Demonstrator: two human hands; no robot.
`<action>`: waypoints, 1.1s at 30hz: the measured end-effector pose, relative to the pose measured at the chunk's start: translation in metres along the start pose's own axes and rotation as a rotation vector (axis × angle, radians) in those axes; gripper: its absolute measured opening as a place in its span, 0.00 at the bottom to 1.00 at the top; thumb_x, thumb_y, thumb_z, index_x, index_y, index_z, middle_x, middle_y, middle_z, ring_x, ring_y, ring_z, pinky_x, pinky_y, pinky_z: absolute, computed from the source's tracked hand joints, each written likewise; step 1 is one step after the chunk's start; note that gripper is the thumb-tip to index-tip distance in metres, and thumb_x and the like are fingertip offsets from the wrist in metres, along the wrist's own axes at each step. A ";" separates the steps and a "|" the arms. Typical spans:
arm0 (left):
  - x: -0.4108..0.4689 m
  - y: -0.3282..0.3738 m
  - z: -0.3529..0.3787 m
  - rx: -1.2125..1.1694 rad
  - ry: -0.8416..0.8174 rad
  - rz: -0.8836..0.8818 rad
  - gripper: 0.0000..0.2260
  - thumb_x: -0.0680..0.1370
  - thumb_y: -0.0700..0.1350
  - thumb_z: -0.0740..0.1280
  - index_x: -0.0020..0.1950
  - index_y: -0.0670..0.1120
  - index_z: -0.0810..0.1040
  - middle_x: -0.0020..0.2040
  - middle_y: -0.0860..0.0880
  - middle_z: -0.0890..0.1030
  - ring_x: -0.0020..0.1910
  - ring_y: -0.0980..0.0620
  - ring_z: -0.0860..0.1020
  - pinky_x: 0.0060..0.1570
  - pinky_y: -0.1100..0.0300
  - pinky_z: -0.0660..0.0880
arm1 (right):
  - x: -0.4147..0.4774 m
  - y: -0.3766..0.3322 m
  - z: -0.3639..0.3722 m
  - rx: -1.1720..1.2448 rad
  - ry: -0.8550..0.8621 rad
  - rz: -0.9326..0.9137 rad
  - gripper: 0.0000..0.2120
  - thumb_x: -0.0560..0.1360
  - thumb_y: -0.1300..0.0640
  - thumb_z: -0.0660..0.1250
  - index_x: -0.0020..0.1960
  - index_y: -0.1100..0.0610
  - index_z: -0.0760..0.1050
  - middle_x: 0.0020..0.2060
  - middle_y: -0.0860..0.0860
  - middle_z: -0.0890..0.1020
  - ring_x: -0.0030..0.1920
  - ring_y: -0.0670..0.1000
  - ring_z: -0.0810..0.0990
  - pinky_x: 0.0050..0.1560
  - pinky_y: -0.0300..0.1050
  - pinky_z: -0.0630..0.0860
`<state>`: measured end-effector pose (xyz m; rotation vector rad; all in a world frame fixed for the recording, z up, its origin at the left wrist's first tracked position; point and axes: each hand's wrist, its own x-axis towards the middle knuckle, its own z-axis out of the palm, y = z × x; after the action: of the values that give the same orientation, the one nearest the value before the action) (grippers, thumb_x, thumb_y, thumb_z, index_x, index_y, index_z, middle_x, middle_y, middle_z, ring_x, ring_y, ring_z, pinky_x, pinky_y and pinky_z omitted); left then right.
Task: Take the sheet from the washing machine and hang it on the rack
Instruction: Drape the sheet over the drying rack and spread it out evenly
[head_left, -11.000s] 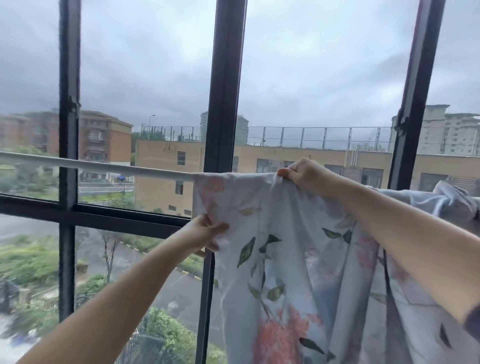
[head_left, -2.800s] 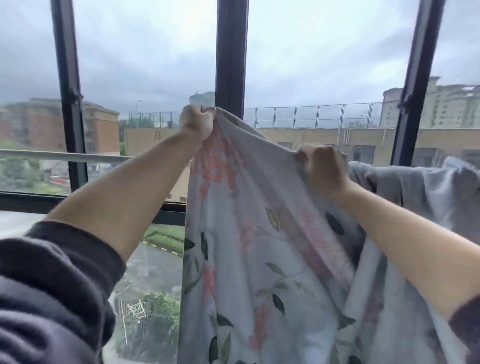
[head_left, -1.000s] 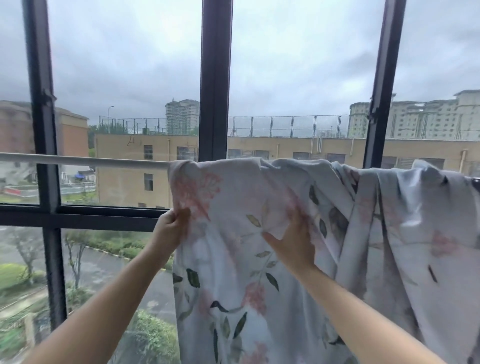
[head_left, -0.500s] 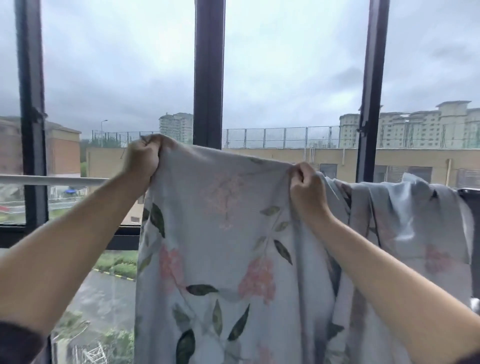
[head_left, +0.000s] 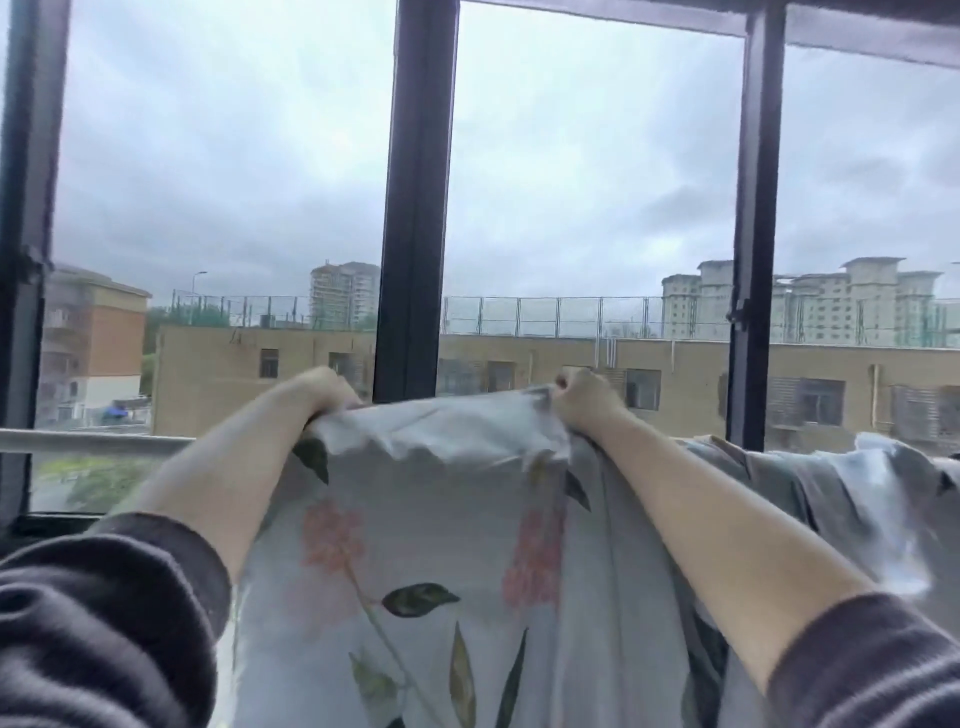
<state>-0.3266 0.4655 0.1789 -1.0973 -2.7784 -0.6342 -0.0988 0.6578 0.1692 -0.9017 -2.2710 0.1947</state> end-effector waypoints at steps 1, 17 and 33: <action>0.000 -0.001 0.008 0.145 -0.257 -0.043 0.15 0.82 0.42 0.59 0.67 0.38 0.72 0.62 0.44 0.74 0.60 0.46 0.73 0.60 0.57 0.69 | -0.002 0.004 0.008 -0.119 -0.233 0.015 0.13 0.80 0.57 0.59 0.61 0.60 0.75 0.60 0.57 0.78 0.54 0.53 0.76 0.44 0.39 0.71; -0.151 0.178 0.076 0.108 0.460 0.738 0.14 0.79 0.58 0.57 0.52 0.49 0.73 0.45 0.50 0.79 0.39 0.48 0.75 0.36 0.58 0.67 | -0.080 0.080 -0.073 -0.229 0.185 -0.092 0.11 0.78 0.50 0.59 0.53 0.54 0.76 0.48 0.52 0.82 0.48 0.55 0.80 0.53 0.50 0.76; -0.142 0.228 0.151 -0.059 0.764 0.897 0.17 0.80 0.56 0.55 0.42 0.43 0.71 0.31 0.45 0.79 0.29 0.41 0.79 0.30 0.55 0.70 | -0.129 0.208 -0.098 -0.512 0.382 -0.311 0.11 0.75 0.60 0.58 0.52 0.53 0.77 0.43 0.52 0.83 0.46 0.56 0.80 0.45 0.49 0.67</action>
<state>-0.0584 0.5866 0.0878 -1.5118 -1.4440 -0.7659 0.1480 0.7188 0.0982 -0.7333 -2.0841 -0.6682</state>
